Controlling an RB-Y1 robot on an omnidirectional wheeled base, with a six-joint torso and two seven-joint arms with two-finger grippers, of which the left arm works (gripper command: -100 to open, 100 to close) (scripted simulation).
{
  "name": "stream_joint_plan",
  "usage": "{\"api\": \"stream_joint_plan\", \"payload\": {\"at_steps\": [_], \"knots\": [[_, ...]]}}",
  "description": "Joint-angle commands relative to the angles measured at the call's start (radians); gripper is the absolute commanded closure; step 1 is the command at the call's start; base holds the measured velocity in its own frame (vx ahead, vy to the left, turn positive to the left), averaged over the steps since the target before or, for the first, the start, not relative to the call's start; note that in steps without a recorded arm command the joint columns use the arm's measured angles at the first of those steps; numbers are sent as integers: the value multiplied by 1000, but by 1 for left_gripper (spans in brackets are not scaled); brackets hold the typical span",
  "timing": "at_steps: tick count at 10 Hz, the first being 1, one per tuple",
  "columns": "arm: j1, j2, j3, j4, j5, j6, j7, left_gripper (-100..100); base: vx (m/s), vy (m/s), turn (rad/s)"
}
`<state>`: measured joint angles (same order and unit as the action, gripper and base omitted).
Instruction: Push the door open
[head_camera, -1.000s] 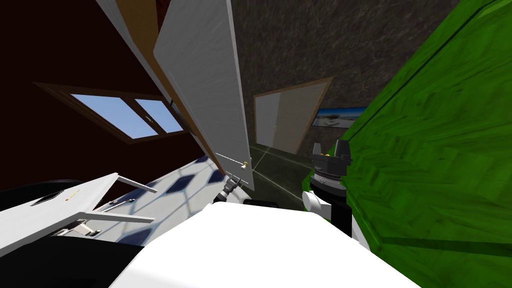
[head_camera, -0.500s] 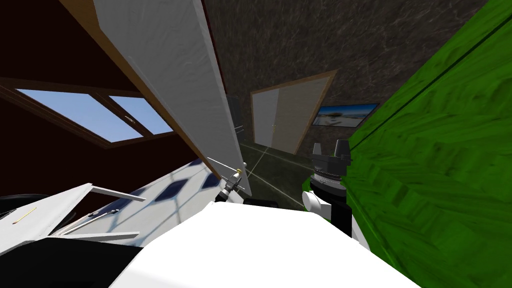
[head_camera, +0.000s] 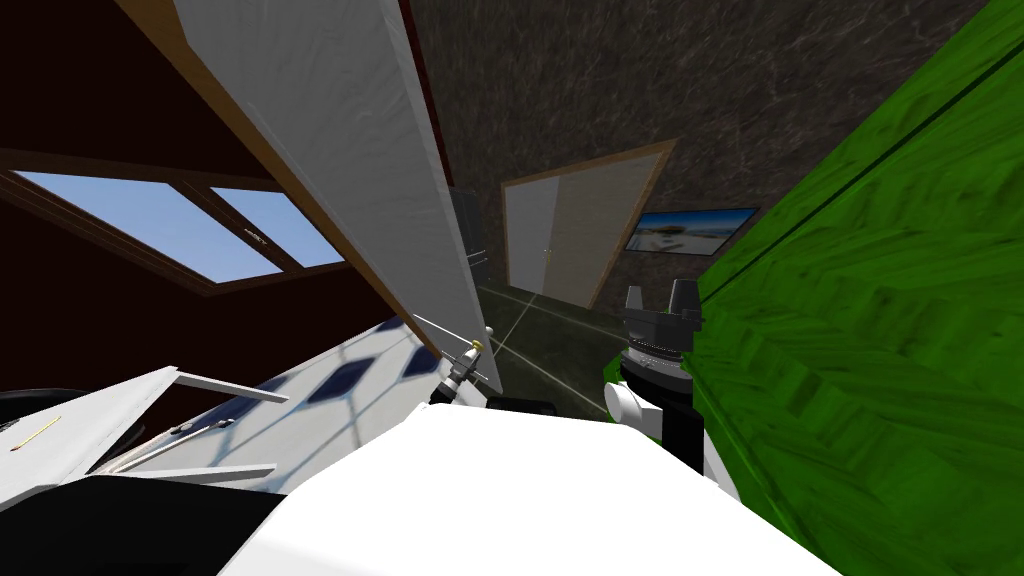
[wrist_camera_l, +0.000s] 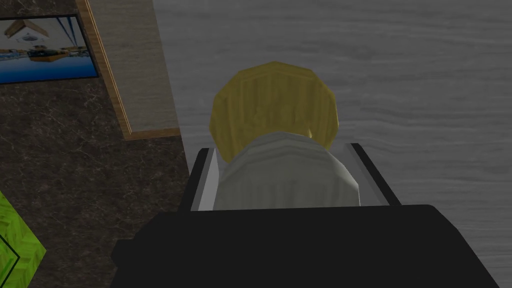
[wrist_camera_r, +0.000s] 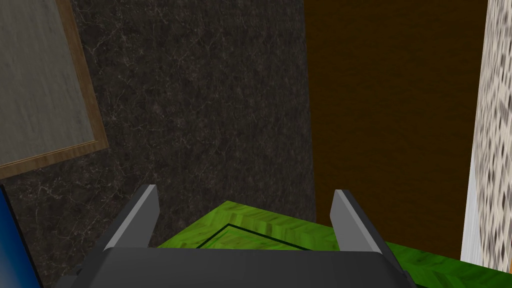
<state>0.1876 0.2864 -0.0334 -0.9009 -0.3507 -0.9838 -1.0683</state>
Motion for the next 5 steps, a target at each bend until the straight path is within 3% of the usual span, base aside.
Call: {"api": "stream_joint_plan", "payload": {"at_steps": [1, 2, 5], "knots": [[1, -2, -2, 0, 0, -2, 0, 100, -10, 3, 9], [1, -2, -2, 0, 0, -2, 0, 100, 0, 0, 0], [-5, -5, 2, 7, 20, 2, 71, 100, 12, 3, -18]]}}
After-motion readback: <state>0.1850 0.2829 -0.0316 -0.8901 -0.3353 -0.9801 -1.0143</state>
